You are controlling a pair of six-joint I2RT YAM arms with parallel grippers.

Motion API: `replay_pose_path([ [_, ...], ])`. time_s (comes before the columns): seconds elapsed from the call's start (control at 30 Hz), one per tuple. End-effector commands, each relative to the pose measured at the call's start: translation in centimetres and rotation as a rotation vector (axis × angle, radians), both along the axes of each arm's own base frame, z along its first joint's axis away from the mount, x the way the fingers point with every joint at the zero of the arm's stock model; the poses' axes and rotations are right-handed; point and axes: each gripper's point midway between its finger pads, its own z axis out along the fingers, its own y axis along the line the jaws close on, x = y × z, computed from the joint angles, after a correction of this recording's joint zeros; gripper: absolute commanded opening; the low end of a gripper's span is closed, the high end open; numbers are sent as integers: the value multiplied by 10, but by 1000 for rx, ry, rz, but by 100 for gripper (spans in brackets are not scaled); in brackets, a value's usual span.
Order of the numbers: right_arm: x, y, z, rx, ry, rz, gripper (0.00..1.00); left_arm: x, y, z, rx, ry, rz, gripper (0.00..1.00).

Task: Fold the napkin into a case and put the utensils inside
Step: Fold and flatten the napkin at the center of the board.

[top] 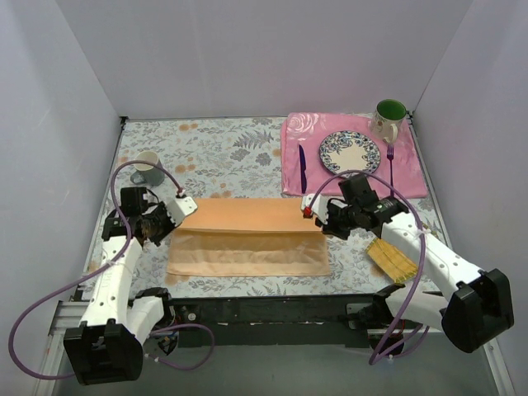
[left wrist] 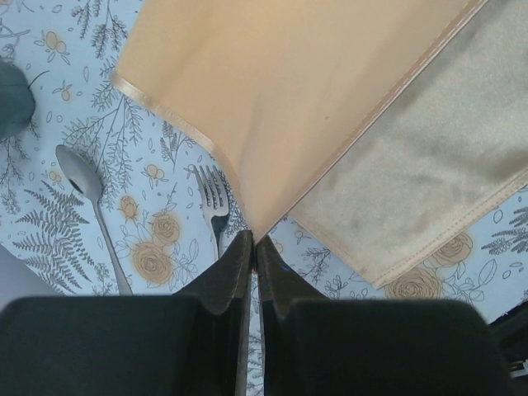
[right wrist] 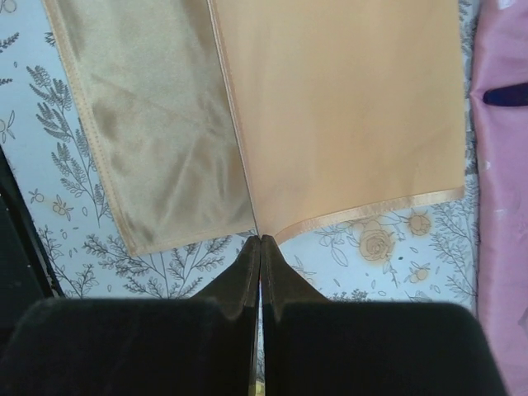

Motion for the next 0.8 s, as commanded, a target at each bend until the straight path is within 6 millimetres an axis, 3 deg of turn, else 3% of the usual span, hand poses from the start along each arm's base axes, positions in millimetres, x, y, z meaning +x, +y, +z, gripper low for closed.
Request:
replay_pose_path([
  [0.0, -23, -7, -32, -40, 66, -2, 1, -24, 6, -23, 50, 77, -36, 0],
  [0.23, -35, -8, -59, -81, 108, 34, 1, -37, 12, -66, 79, 147, -24, 1],
  [0.47, -41, -4, -70, -107, 122, 64, 1, -46, 14, -80, 100, 174, -37, 3],
  [0.63, -41, 0, -69, -114, 129, 79, 1, -42, 13, -75, 97, 144, -37, 2],
  [0.77, -41, 6, -48, -95, 143, 76, 1, -31, 9, -51, 60, 120, -21, 0],
])
